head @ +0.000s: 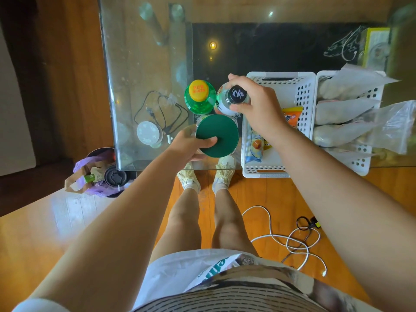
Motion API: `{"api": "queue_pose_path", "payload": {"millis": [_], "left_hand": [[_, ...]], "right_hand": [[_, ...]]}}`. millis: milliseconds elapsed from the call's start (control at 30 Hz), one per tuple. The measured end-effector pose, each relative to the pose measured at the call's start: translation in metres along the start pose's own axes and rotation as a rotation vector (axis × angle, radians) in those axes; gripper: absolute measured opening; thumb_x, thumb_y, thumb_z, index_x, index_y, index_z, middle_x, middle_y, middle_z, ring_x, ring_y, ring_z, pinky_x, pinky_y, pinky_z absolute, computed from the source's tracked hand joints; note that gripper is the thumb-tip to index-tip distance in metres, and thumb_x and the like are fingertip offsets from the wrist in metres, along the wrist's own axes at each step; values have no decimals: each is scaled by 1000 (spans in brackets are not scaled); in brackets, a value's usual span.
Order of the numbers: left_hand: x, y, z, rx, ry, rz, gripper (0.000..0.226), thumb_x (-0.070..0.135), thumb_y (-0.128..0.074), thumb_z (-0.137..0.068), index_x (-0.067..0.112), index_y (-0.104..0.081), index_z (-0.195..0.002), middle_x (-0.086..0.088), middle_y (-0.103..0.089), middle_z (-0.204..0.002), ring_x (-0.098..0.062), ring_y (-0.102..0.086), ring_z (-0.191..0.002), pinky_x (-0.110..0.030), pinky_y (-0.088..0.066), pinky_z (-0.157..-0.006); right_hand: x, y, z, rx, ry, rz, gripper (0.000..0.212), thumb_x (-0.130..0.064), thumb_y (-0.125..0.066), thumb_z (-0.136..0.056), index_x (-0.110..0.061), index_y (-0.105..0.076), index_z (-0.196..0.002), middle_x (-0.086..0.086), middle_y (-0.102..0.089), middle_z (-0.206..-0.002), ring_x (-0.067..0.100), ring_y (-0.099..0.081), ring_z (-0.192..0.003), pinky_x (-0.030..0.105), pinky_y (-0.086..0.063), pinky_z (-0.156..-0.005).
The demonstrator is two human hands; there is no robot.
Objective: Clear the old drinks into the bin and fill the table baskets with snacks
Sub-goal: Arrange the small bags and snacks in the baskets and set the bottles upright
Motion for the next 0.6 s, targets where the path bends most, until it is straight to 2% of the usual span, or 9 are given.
{"api": "queue_pose_path", "payload": {"millis": [167, 300, 400, 533, 600], "left_hand": [[-2, 1, 0, 18, -1, 45, 68, 9, -72, -79, 14, -40, -139, -11, -57, -131, -26, -63, -109, -40, -55, -89], [-1, 0, 0, 5, 1, 55, 66, 7, -70, -80, 13, -40, -139, -12, -56, -132, -27, -62, -112, -39, -55, -86], [-1, 0, 0, 5, 5, 60, 66, 6, -70, -80, 14, -41, -139, -12, -56, -133, -28, -61, -113, -36, -57, -82], [-1, 0, 1, 9, 10, 67, 65, 5, -70, -80, 14, -41, -139, -12, -55, -133, -28, -61, -113, -35, -57, -81], [-1, 0, 1, 3, 6, 61, 64, 6, -69, -81, 14, -41, -138, -11, -56, -132, -26, -62, -110, -34, -57, -80]], "right_hand": [[-3, 4, -2, 47, 16, 54, 39, -7, -67, -80, -15, -58, -117, 5, -57, -134, 23, -55, -119, 35, -47, -99], [-3, 5, -3, 36, 19, 69, 38, -9, -67, -80, -16, -59, -117, 4, -57, -134, 24, -54, -120, 38, -45, -101], [-4, 4, -2, 27, 24, 64, 38, -7, -66, -80, -17, -59, -116, 5, -58, -132, 24, -55, -119, 34, -45, -100], [-6, 6, 0, 56, 30, 83, 36, -8, -68, -79, -17, -60, -113, 7, -62, -125, 23, -58, -114, 26, -43, -93], [-6, 6, 1, 67, 32, 88, 36, -9, -68, -79, -18, -60, -113, 8, -63, -123, 24, -59, -111, 28, -45, -92]]}}
Point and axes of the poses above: each hand's wrist, its own z-axis away from the middle knuckle, its own y-axis out of the back of the hand, x = y × z, the point moved 10 cm from there along -z, towards the middle knuckle
